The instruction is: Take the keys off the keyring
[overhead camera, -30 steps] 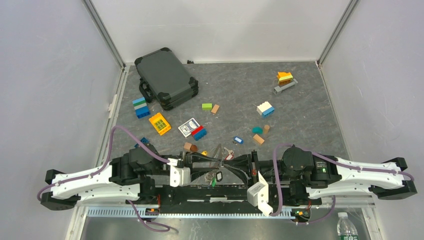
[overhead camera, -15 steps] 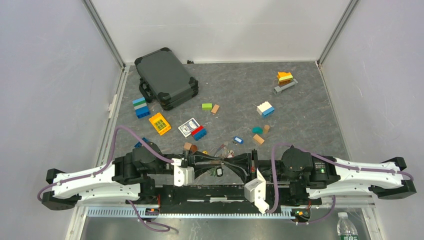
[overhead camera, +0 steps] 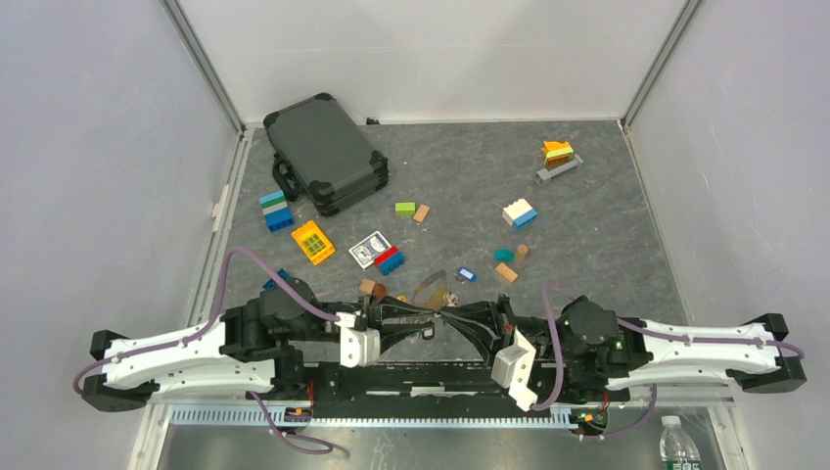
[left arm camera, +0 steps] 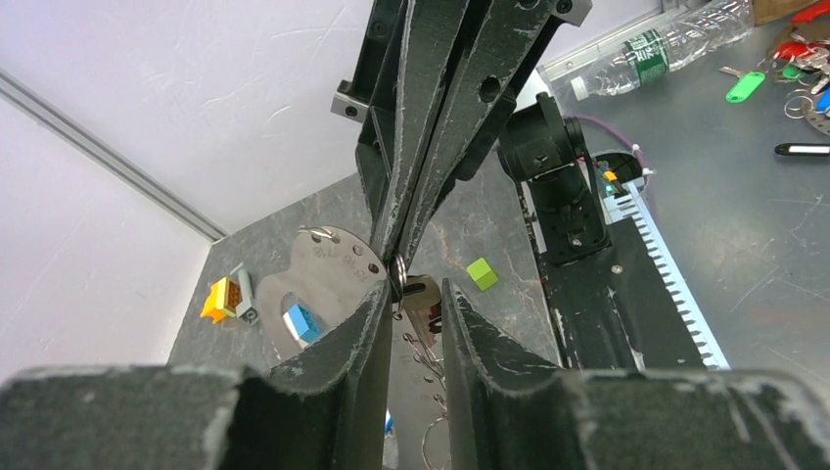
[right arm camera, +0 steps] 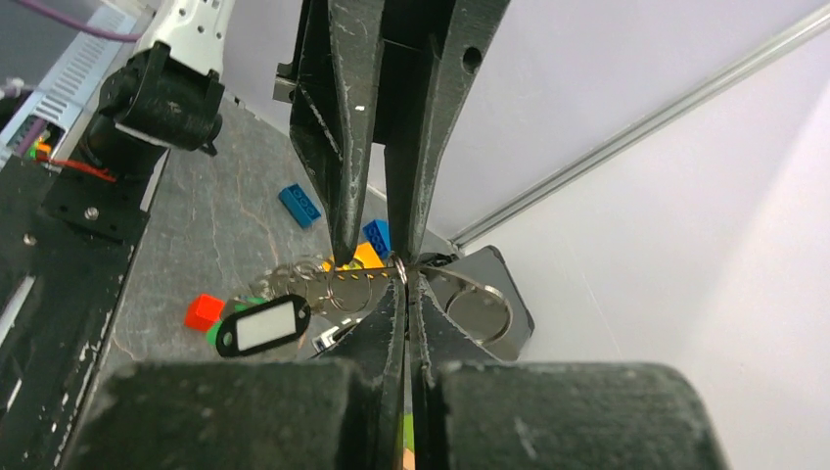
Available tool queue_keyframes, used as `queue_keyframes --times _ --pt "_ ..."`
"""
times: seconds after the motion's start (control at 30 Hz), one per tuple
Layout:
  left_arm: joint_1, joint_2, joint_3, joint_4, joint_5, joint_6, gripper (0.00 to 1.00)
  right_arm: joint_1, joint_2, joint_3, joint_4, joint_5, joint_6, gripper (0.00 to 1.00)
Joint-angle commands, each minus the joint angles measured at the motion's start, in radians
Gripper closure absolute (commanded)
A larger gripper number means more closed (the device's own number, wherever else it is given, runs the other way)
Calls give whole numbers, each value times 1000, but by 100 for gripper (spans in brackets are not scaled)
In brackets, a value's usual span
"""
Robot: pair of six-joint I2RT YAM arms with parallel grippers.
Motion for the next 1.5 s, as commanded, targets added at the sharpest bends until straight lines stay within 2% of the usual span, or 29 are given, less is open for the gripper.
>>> queue_keyframes --times 0.0,0.2,0.57,0.87,1.13,1.33,1.43,1.47 --pt "-7 0 13 51 69 21 68 -1 -43 -83 339 48 64 100" --pt "-7 5 8 58 70 22 72 -1 -52 -166 491 5 99 100" --pt "-7 -8 2 58 79 21 69 -1 -43 -297 753 -95 116 100" --pt "-7 -9 0 48 79 22 69 -1 -15 -303 795 -203 102 100" --pt "-6 -2 7 43 69 22 74 -1 29 -282 796 -247 97 100" --pt "-6 -3 11 26 65 22 81 -1 43 -282 814 -249 99 100" --pt "-7 -1 14 20 65 21 96 -1 39 -285 815 -229 102 100" --pt "-7 0 18 14 66 22 97 -1 35 -284 805 -221 102 100"
